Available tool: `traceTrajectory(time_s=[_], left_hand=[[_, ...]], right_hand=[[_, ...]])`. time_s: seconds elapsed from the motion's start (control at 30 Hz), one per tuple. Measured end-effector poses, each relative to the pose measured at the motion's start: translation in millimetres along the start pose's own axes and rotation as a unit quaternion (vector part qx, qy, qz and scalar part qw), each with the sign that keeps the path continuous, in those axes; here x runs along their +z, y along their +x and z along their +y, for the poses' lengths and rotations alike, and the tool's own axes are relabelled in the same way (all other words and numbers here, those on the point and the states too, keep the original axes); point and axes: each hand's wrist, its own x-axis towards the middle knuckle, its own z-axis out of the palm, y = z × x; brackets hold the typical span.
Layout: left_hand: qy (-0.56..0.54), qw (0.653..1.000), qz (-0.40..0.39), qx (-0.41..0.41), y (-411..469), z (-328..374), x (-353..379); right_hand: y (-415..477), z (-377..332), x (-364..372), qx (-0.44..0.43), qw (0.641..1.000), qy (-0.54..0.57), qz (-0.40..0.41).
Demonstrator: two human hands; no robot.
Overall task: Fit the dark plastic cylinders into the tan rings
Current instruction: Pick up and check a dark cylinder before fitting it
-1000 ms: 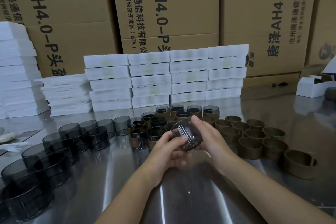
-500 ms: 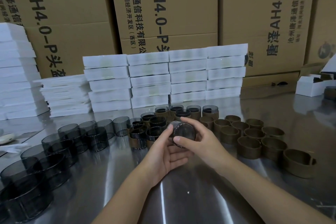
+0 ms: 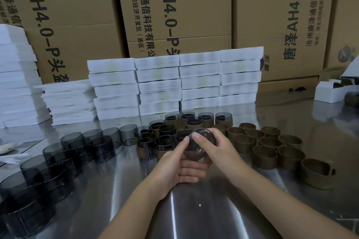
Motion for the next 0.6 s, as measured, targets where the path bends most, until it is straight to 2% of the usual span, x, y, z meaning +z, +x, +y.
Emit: traceTrajectory(time_s=[0.4,0.6], left_hand=[[0.030,1.000,0.009,-0.004,-2.1,1.2,4.2],[0.011,1.000,0.018,-0.002,-4.1,1.8,5.7]], right_hand=[[-0.2,-7.1,-0.4,0.007,0.999,0.002,0.037],[2.5,-0.7,-0.5,0.006,0.999,-0.016,0.046]])
